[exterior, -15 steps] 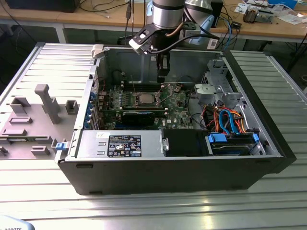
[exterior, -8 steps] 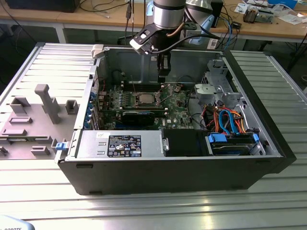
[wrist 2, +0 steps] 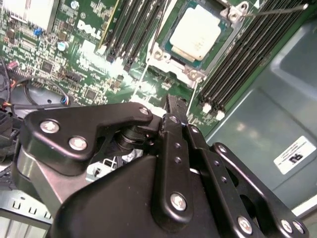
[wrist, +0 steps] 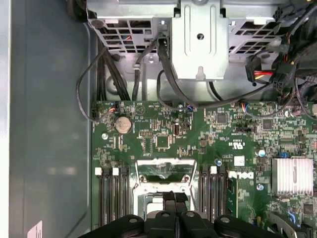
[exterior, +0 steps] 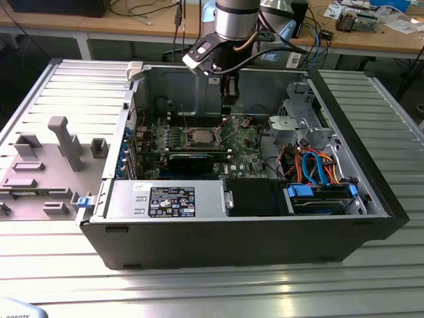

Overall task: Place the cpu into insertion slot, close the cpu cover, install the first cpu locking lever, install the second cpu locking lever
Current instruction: 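Close the cpu cover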

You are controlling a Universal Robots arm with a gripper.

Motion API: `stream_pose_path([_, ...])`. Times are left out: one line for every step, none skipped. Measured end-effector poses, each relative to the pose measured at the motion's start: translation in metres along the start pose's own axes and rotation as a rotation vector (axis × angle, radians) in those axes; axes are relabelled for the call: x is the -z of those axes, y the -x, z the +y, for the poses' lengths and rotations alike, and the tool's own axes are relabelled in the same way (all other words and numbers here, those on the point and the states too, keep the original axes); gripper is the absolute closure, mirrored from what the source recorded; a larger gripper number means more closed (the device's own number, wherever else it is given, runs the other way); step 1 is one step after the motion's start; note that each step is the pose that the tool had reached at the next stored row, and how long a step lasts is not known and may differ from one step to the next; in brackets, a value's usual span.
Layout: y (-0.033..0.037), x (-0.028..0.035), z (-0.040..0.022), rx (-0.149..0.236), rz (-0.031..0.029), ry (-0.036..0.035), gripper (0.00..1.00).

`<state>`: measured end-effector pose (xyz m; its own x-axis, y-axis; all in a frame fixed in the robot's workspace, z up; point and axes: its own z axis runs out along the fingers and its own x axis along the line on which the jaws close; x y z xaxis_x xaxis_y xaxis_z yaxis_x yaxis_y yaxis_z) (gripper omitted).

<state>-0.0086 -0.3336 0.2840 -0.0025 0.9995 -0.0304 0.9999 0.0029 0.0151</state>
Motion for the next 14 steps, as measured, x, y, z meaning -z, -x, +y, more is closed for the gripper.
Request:
stream_pose_path([-0.0001, -0.0016, 0.0025, 0.000, 0.0001, 0.0000, 0.89])
stream_pose_path([-0.0001, -0.0033, 0.0066, 0.000, 0.0001, 0.0000, 0.89])
stream_pose_path([-0.0001, -0.0044, 0.0093, 0.000, 0.0001, 0.0000, 0.89])
stream_pose_path([-0.0001, -0.0055, 0.0121, 0.000, 0.0001, 0.0000, 0.89])
stream_pose_path([-0.0002, -0.0073, 0.0153, 0.000, 0.0001, 0.0001, 0.89])
stream_pose_path([-0.0003, -0.0081, 0.0160, 0.000, 0.0002, 0.0001, 0.89])
stream_pose_path([-0.0003, -0.0091, 0.0169, 0.000, 0.0002, 0.0000, 0.89])
stream_pose_path([-0.0003, -0.0107, 0.0191, 0.000, 0.0002, 0.0000, 0.89])
stream_pose_path([-0.0003, -0.0112, 0.0204, 0.000, 0.0000, 0.0000, 0.89])
stream_pose_path([-0.0003, -0.0113, 0.0204, 0.000, -0.0001, -0.0001, 0.89])
stream_pose_path([-0.0003, -0.0115, 0.0204, 0.000, 0.0001, 0.0000, 0.89])
stream_pose_path([-0.0003, -0.0115, 0.0204, 0.000, 0.0001, 0.0000, 0.89])
stream_pose_path([-0.0003, -0.0115, 0.0204, 0.000, 0.0001, 0.0000, 0.89])
stream_pose_path([-0.0003, -0.0116, 0.0204, 0.000, 0.0001, 0.0000, 0.89])
